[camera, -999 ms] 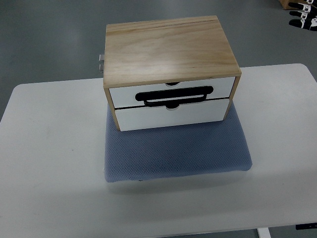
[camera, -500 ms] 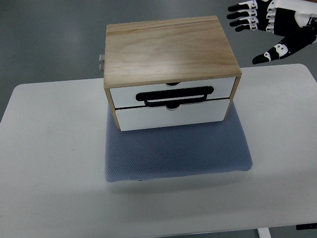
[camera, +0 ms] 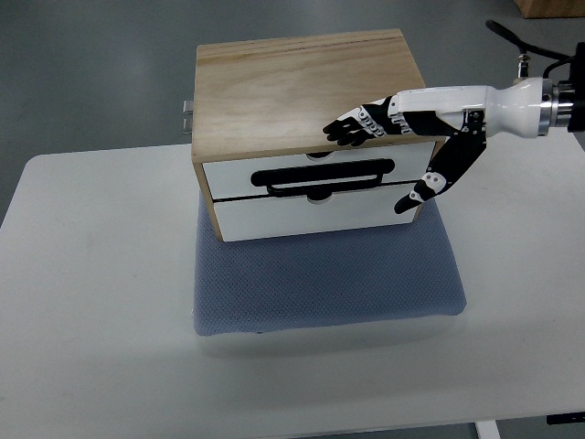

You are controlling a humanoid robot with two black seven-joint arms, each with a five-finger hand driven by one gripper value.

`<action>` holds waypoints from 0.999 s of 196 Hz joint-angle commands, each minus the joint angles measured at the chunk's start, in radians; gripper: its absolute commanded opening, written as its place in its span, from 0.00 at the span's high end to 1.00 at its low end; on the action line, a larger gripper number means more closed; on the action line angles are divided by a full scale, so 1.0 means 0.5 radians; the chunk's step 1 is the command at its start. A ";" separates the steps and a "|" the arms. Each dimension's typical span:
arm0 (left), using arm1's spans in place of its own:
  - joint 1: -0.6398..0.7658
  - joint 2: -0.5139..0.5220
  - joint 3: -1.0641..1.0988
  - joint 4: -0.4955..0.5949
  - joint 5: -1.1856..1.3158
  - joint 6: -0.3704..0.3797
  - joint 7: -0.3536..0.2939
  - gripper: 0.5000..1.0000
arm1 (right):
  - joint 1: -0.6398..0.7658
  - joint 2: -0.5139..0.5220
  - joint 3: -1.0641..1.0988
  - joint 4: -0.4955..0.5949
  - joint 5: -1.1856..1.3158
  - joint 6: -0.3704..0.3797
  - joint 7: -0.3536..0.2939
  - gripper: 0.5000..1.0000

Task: Open wood drawer with right hand
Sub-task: 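Reach the right hand toward the upper drawer's black bar handle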

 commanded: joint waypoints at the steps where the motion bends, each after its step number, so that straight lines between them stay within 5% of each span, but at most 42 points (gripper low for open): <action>1: 0.000 0.000 0.000 -0.001 0.000 0.000 0.000 0.00 | 0.017 0.121 -0.028 -0.025 -0.007 -0.054 -0.004 0.11; 101: 0.000 0.000 0.000 -0.001 0.000 0.000 0.000 0.00 | -0.010 0.449 -0.093 -0.405 -0.013 -0.048 -0.025 0.11; 196: 0.000 0.000 0.000 -0.001 0.000 0.000 0.000 0.00 | -0.084 0.461 -0.093 -0.421 -0.013 -0.005 -0.035 0.11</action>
